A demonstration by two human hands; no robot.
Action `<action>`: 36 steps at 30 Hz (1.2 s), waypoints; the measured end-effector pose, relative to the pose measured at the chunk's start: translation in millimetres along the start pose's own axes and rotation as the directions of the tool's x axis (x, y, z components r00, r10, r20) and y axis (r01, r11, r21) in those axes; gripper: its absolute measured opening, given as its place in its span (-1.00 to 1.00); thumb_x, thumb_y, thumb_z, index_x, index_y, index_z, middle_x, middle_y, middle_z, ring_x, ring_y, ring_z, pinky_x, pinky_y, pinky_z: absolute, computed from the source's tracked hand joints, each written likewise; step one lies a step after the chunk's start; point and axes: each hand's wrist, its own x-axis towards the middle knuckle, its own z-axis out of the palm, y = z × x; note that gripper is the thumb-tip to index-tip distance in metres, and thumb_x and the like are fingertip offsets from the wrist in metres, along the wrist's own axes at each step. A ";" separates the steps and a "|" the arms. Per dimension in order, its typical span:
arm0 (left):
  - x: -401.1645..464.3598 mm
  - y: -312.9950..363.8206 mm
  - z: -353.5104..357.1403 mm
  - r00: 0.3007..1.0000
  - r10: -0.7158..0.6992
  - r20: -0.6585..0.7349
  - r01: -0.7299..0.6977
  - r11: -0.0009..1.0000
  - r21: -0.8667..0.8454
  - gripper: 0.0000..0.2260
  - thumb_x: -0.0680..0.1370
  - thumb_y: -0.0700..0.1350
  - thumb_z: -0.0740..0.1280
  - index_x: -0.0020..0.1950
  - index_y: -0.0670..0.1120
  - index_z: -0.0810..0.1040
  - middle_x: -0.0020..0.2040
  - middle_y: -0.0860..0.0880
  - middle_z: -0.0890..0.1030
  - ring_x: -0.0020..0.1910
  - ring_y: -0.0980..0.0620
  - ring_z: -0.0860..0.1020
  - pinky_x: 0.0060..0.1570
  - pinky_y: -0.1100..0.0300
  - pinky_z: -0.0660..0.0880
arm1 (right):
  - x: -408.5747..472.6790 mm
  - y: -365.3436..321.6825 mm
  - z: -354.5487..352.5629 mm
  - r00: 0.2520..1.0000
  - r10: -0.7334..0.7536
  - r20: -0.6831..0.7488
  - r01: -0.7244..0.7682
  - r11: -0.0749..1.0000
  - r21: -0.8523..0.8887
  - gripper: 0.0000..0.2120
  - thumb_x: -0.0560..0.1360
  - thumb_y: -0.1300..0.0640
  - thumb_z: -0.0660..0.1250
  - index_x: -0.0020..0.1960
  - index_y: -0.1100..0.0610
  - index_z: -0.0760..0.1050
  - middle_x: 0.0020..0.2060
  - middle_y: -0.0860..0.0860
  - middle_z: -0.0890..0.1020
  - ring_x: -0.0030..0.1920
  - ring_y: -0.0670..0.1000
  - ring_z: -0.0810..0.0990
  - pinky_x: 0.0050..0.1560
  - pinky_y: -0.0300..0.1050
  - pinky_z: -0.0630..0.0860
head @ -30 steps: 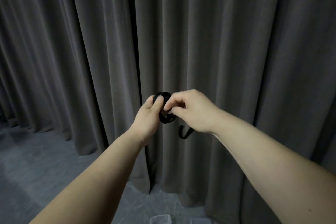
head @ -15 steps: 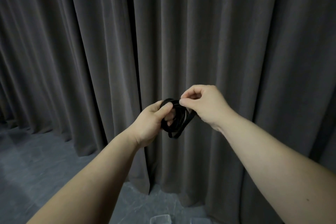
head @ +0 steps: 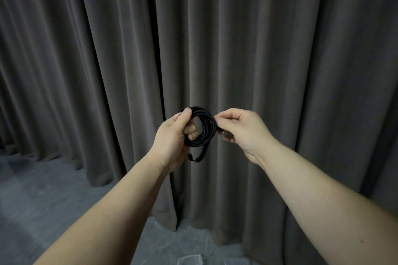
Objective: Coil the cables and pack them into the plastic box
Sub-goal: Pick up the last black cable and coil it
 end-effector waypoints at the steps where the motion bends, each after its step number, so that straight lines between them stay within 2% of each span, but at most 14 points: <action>1: -0.7 0.9 1.4 1.000 0.000 -0.013 -0.001 1.000 -0.010 -0.71 0.66 -0.07 0.16 -0.27 -0.04 0.32 -0.46 0.08 0.26 -0.48 0.13 0.25 -0.35 0.27 0.19 | -0.8 0.5 1.1 1.000 -0.011 -0.014 0.011 1.000 0.015 -0.82 0.50 0.30 0.34 -0.23 0.10 0.59 -0.39 0.01 0.59 -0.34 -0.08 0.52 -0.27 -0.24 0.44; 6: -2.6 4.3 3.4 0.998 0.004 -0.060 -0.005 1.000 -0.015 -0.76 0.65 -0.02 0.18 -0.19 -0.05 0.39 -0.47 0.09 0.27 -0.50 0.15 0.26 -0.36 0.26 0.18 | -2.9 -0.7 7.8 0.998 -0.065 -0.025 0.066 0.997 0.040 -0.76 0.56 0.27 0.25 -0.16 0.04 0.60 -0.33 -0.06 0.63 -0.31 -0.16 0.56 -0.15 -0.18 0.46; 9: -3.7 4.8 6.7 0.997 0.014 -0.079 -0.018 0.999 -0.052 -0.76 0.66 -0.02 0.18 -0.17 -0.07 0.46 -0.47 0.09 0.28 -0.49 0.15 0.25 -0.36 0.28 0.22 | -6.3 -0.7 15.1 0.998 -0.065 0.006 0.065 0.996 0.056 -0.76 0.63 0.18 0.16 0.00 0.00 0.59 -0.18 -0.05 0.67 -0.16 -0.10 0.61 -0.08 -0.14 0.50; 11: -4.3 4.5 9.9 0.996 0.038 -0.086 -0.045 0.996 -0.078 -0.76 0.66 -0.03 0.18 -0.17 -0.07 0.46 -0.47 0.08 0.28 -0.48 0.14 0.25 -0.32 0.27 0.26 | -7.0 4.1 19.2 0.995 -0.095 0.008 0.095 0.995 0.009 -0.76 0.63 0.08 0.14 0.14 0.00 0.58 -0.04 -0.03 0.69 -0.01 -0.01 0.64 0.05 0.01 0.54; 14: -6.1 3.6 14.2 0.993 0.059 -0.103 -0.070 0.992 -0.109 -0.76 0.66 -0.03 0.17 -0.13 -0.10 0.48 -0.45 0.06 0.27 -0.47 0.13 0.27 -0.35 0.29 0.37 | -11.2 6.5 24.7 0.995 -0.095 0.032 0.096 0.994 -0.041 -0.52 0.51 -0.15 0.20 0.35 0.03 0.46 0.17 -0.02 0.62 0.21 -0.02 0.57 0.27 0.08 0.48; 16: -8.5 3.8 17.1 0.993 0.051 -0.105 -0.065 0.989 -0.135 -0.75 0.66 0.00 0.17 -0.05 -0.14 0.50 -0.45 0.06 0.25 -0.46 0.13 0.28 -0.33 0.26 0.43 | -13.0 7.8 26.6 0.994 -0.097 0.052 0.101 0.992 -0.080 -0.42 0.47 -0.16 0.26 0.44 0.02 0.35 0.25 -0.05 0.57 0.26 -0.09 0.52 0.35 0.02 0.41; 18: -10.1 1.8 19.9 0.992 0.052 -0.116 -0.069 0.988 -0.142 -0.73 0.66 0.03 0.16 -0.01 -0.16 0.49 -0.45 0.06 0.24 -0.45 0.12 0.29 -0.24 0.21 0.45 | -13.6 8.1 27.4 0.990 -0.129 0.052 0.136 0.978 -0.157 -0.46 0.51 -0.04 0.30 0.45 0.01 0.30 0.21 -0.08 0.57 0.23 -0.12 0.51 0.33 -0.06 0.41; 21: -11.0 -4.4 22.4 0.988 0.083 -0.133 -0.097 0.990 -0.099 -0.69 0.66 0.06 0.14 -0.02 -0.18 0.45 -0.42 0.04 0.33 -0.36 0.08 0.39 -0.10 0.15 0.48 | -13.3 4.0 25.5 0.982 -0.187 0.019 0.185 0.946 -0.267 -0.62 0.55 0.14 0.28 0.37 0.04 0.38 0.10 -0.06 0.61 0.13 -0.10 0.54 0.16 -0.25 0.44; 23: -11.9 -8.9 21.8 0.988 0.103 -0.112 -0.110 0.993 -0.051 -0.63 0.63 0.10 0.16 -0.07 -0.21 0.47 -0.28 -0.09 0.48 -0.18 -0.03 0.52 0.03 0.09 0.52 | -12.6 -1.7 21.9 0.971 -0.239 0.017 0.228 0.899 -0.374 -0.67 0.57 0.18 0.25 0.32 0.04 0.40 0.08 -0.08 0.59 0.10 -0.12 0.52 0.02 -0.41 0.39; 25: -13.4 -11.9 18.8 0.992 0.108 -0.064 -0.108 0.994 0.001 -0.59 0.59 0.15 0.20 -0.04 -0.20 0.54 -0.08 -0.21 0.57 -0.02 -0.08 0.58 0.13 0.07 0.53 | -11.1 -6.3 17.2 0.959 -0.279 0.046 0.267 0.844 -0.466 -0.68 0.57 0.18 0.23 0.31 0.04 0.40 0.10 -0.09 0.57 0.12 -0.12 0.50 0.00 -0.39 0.34; 28: -13.8 -12.6 11.2 0.991 0.128 0.048 -0.132 0.987 0.088 -0.71 0.54 0.10 0.28 -0.13 -0.14 0.51 -0.09 -0.13 0.61 -0.05 -0.01 0.59 0.08 0.09 0.53 | -9.2 -11.7 10.5 0.943 -0.315 0.108 0.319 0.758 -0.568 -0.67 0.57 0.19 0.22 0.32 0.07 0.39 0.18 -0.02 0.55 0.19 -0.05 0.49 0.15 -0.29 0.33; 31: -12.4 -8.1 3.0 0.978 0.146 0.150 -0.165 0.978 0.129 -0.87 0.51 -0.08 0.33 -0.05 -0.13 0.54 -0.11 -0.04 0.66 -0.04 0.03 0.61 0.10 0.10 0.53 | -7.5 -16.6 7.3 0.936 -0.308 0.171 0.345 0.701 -0.625 -0.67 0.56 0.18 0.22 0.32 0.09 0.40 0.19 0.01 0.55 0.20 0.00 0.49 0.21 -0.18 0.37; 33: -11.4 -4.1 0.3 0.975 0.142 0.169 -0.166 0.977 0.136 -0.89 0.50 -0.12 0.34 -0.05 -0.15 0.55 -0.15 -0.02 0.66 -0.08 0.06 0.61 0.03 0.15 0.54 | -7.0 -18.4 7.0 0.934 -0.296 0.199 0.354 0.697 -0.624 -0.68 0.56 0.18 0.22 0.31 0.07 0.40 0.17 0.00 0.56 0.18 -0.02 0.50 0.18 -0.20 0.38; 36: -9.8 1.0 0.0 0.977 0.166 0.132 -0.190 0.963 0.193 -0.85 0.51 -0.11 0.32 -0.24 -0.13 0.52 -0.24 -0.04 0.61 -0.16 0.03 0.56 -0.02 0.12 0.50 | -7.8 -18.8 9.0 0.932 -0.303 0.199 0.361 0.740 -0.567 -0.70 0.55 0.19 0.24 0.28 0.06 0.43 0.10 -0.06 0.58 0.11 -0.08 0.51 0.05 -0.35 0.38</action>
